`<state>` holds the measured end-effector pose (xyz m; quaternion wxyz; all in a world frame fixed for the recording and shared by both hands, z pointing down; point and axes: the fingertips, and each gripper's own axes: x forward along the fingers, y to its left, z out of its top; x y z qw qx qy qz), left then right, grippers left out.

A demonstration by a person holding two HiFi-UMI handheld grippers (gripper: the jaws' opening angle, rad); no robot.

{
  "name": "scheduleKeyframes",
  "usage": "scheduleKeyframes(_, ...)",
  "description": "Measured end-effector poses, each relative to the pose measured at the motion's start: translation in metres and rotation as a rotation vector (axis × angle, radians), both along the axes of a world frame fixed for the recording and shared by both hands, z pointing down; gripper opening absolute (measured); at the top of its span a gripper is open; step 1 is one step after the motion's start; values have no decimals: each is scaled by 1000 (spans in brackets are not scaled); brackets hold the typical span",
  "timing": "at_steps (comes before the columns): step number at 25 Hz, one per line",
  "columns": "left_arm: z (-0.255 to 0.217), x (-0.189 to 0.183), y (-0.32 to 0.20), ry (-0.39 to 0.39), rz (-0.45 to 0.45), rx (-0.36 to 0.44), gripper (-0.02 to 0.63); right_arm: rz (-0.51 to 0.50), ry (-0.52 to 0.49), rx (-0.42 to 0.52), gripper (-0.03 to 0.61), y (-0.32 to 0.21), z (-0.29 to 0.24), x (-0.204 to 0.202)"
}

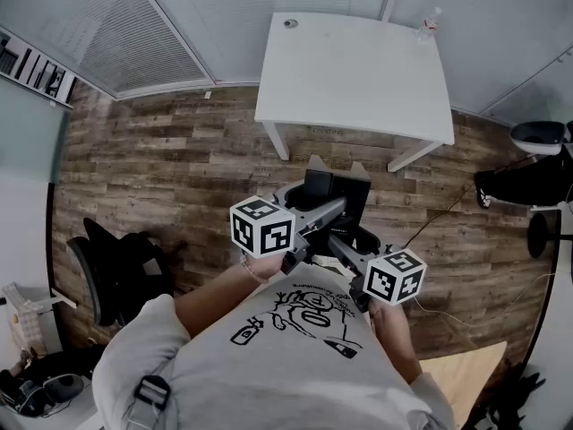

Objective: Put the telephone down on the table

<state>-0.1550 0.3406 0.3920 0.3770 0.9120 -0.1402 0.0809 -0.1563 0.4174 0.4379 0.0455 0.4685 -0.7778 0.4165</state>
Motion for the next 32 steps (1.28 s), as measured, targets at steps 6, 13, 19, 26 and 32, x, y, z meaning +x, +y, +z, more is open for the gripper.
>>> scheduleKeyframes(6,-5,4,7,-6,-13,10,298,-13,-5,12,238,6,-4,5)
scheduleKeyframes(13,-4,22,27,-5,-22,6,298,-14,-4,32,239,27,-4,24)
scheduleKeyframes(19,3,38,44,-11,-31,2,298,-23,-11,25,238,44,2,40)
scheduleKeyframes(26,7,50,45,-18,-45,-10,296,-40,-21,12,239,45,7,52)
scheduleKeyframes(32,13,46,27,-22,-56,-16,296,-51,-27,6,239,27,12,50)
